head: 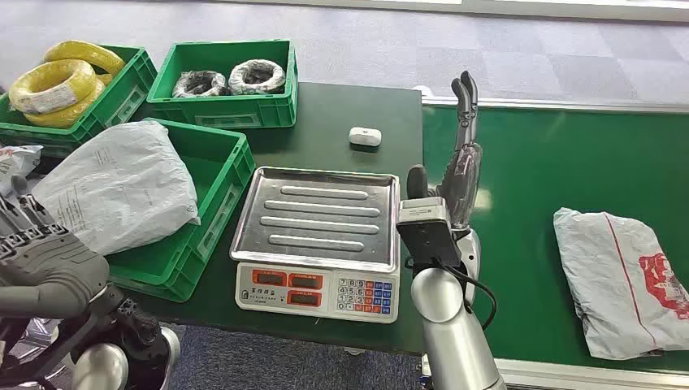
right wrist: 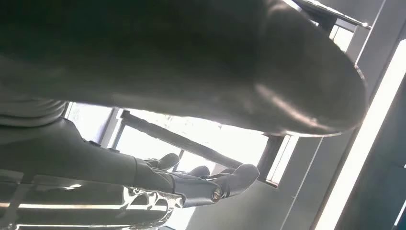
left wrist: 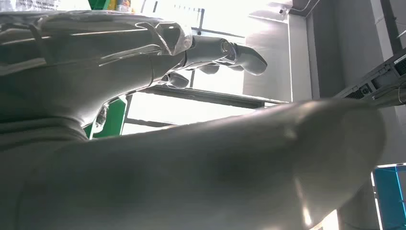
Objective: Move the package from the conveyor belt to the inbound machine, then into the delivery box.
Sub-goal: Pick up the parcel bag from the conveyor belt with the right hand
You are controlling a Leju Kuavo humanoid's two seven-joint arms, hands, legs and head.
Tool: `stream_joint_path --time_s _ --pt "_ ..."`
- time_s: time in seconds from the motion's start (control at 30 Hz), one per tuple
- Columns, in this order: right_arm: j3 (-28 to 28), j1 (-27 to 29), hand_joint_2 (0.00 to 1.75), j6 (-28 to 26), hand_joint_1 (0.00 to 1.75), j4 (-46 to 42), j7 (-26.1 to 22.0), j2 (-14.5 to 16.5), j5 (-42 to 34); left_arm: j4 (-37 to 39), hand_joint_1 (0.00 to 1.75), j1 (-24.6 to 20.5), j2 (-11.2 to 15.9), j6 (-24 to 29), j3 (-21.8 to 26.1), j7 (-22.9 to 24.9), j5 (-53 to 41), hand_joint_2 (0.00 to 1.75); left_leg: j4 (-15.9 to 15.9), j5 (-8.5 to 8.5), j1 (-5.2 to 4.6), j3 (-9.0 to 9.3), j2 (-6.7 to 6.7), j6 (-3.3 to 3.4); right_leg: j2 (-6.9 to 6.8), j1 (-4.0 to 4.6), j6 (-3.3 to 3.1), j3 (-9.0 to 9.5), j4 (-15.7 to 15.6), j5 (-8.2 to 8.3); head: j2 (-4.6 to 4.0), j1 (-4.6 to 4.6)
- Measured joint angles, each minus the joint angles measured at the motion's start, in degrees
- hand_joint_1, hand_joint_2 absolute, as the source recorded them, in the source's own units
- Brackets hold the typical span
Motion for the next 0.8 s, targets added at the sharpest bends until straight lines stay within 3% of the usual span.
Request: stream_joint_path --time_s 0.27,0.4,0.53,0.8 --pt "0.0 -0.8 0.00 -0.3 0.00 0.5 1.5 0.0 2.2 0.0 0.00 0.2 0.0 -0.2 0.0 0.0 0.0 0.00 0.0 0.00 0.00 0.00 0.00 0.00 0.00 0.00 0.00 0.00 0.0 0.00 0.00 0.00" --pt "-0.9 -3.3 0.00 -2.6 0.00 2.3 9.6 -0.7 13.3 0.0 0.00 0.5 0.0 -0.7 0.0 0.0 0.2 0.00 0.0 0.00 0.00 0.01 0.01 0.00 0.00 0.00 0.00 0.00 0.0 0.00 0.00 -0.01" --pt "-5.4 -9.2 0.00 -3.2 0.00 8.9 20.0 -3.8 27.2 0.0 0.00 1.4 0.0 -1.3 0.1 0.0 1.0 0.00 0.0 0.03 -0.03 0.03 -0.02 0.04 -0.01 -0.03 0.05 0.06 0.0 0.05 0.00 0.01" --pt "-12.1 -16.3 0.00 -3.7 0.00 20.5 23.7 -8.6 34.7 -0.1 0.00 2.3 0.0 -1.9 0.3 0.0 1.8 0.00 0.1 0.04 -0.03 0.02 -0.04 0.06 -0.02 -0.04 0.10 0.01 0.0 0.09 0.00 -0.01"
